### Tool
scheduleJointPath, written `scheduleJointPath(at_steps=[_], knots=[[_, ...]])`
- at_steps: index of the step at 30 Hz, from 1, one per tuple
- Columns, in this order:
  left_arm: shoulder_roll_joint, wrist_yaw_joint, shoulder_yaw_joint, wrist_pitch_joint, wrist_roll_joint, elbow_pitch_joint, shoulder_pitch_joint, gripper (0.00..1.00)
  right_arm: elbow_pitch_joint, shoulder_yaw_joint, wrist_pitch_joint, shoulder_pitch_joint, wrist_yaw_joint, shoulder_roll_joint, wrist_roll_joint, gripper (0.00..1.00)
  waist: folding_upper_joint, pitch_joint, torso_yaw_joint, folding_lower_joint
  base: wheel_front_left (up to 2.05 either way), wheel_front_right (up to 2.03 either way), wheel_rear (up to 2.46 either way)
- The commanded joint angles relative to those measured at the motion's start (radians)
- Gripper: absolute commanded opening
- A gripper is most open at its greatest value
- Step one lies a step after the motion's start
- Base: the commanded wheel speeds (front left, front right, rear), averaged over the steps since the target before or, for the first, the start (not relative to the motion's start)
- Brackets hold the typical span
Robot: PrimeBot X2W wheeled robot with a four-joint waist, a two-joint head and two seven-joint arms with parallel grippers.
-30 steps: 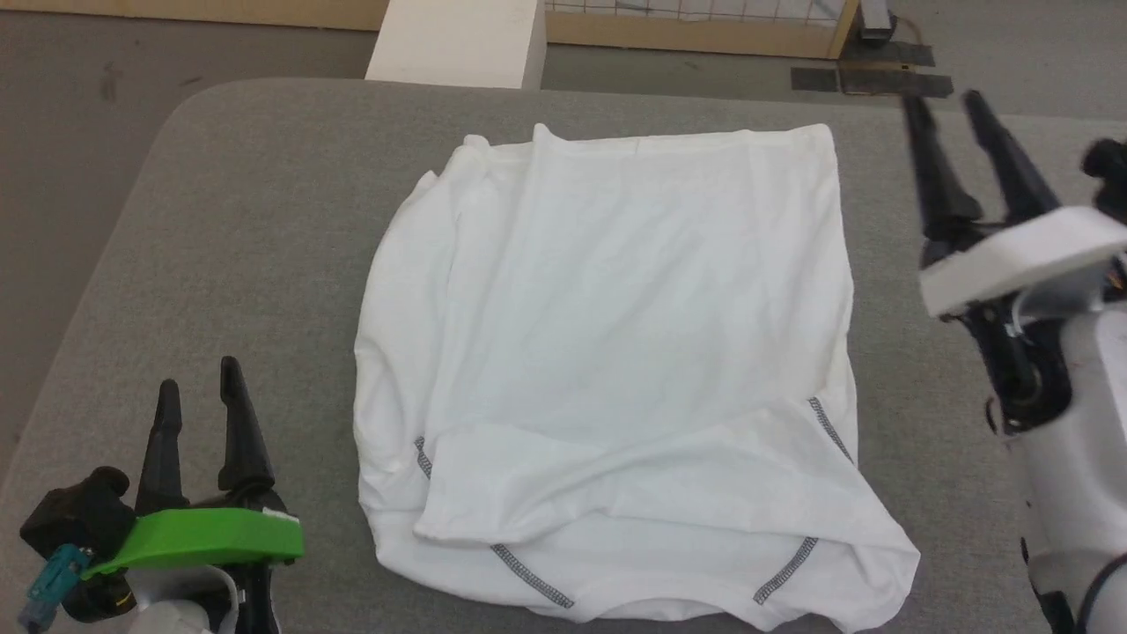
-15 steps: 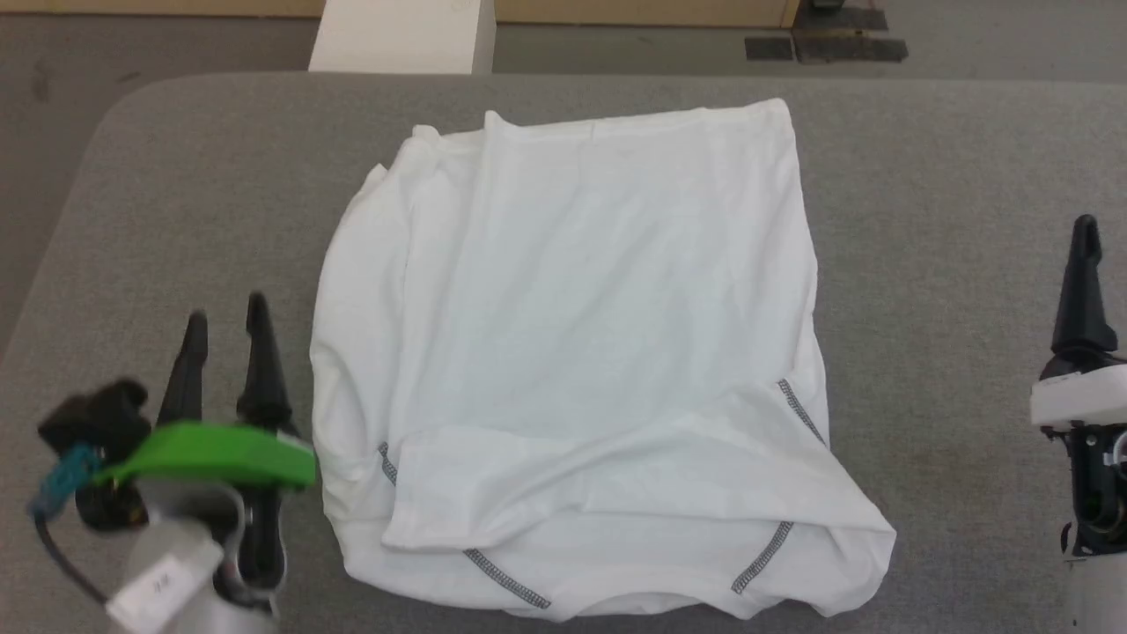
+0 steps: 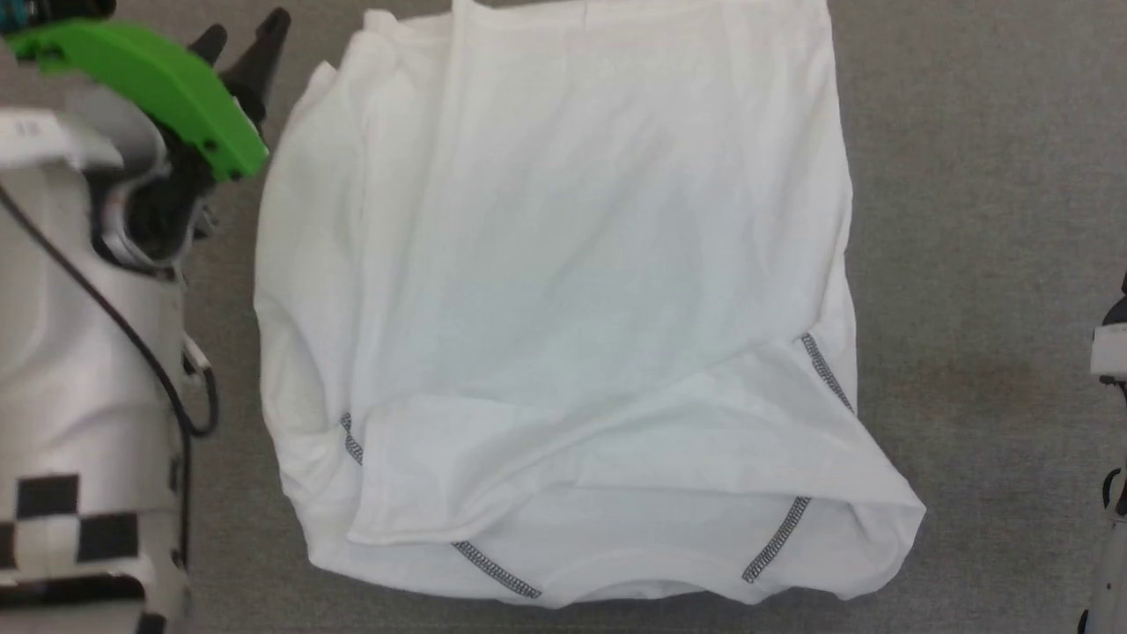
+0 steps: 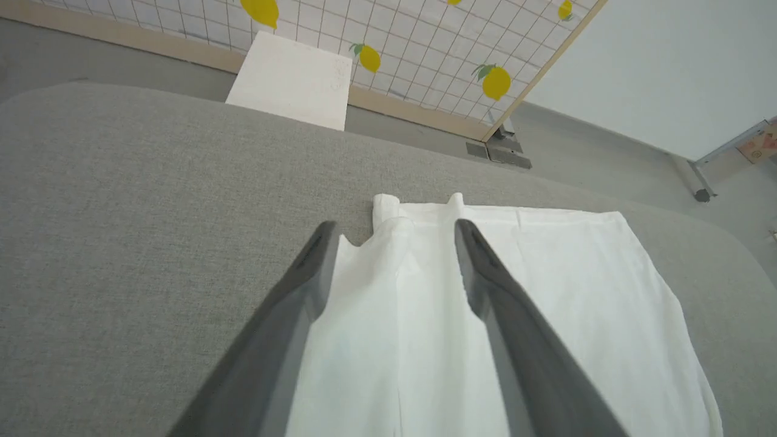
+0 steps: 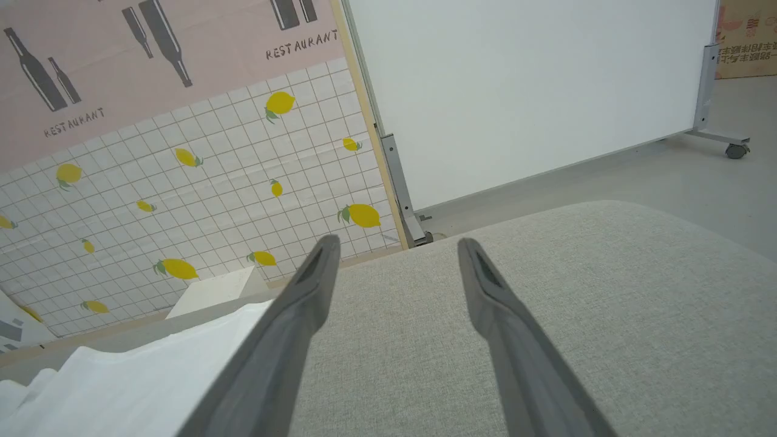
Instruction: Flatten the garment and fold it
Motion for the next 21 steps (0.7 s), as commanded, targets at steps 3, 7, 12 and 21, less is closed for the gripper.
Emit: scheduleJointPath(at_steps=[3, 7, 12, 21], knots=[[0.047, 0.014, -0.044, 0.187, 0.002, 0.047, -0.09, 1.0, 0.005, 0.004, -0.004, -0.027, -0.001, 0.004, 0.023, 1.0, 0.0, 0.135, -0.04, -0.0001, 0.0, 0.0, 0.0], [0.076, 0.038, -0.077, 0.339, 0.008, 0.046, -0.144, 1.0, 0.026, 0.011, -0.019, -0.038, -0.001, 0.004, 0.042, 1.0, 0.0, 0.176, -0.055, -0.0001, 0.0, 0.0, 0.0], [0.114, 0.051, -0.106, 0.408, 0.036, 0.01, -0.152, 1.0, 0.044, 0.021, -0.038, -0.048, -0.001, 0.004, 0.055, 1.0, 0.0, 0.208, -0.068, -0.0001, 0.0, 0.0, 0.0], [0.117, 0.071, -0.091, 0.39, 0.024, -0.02, -0.126, 0.0, 0.055, 0.029, -0.046, -0.07, -0.001, 0.004, 0.046, 1.0, 0.0, 0.229, -0.069, -0.0001, 0.0, 0.0, 0.0]])
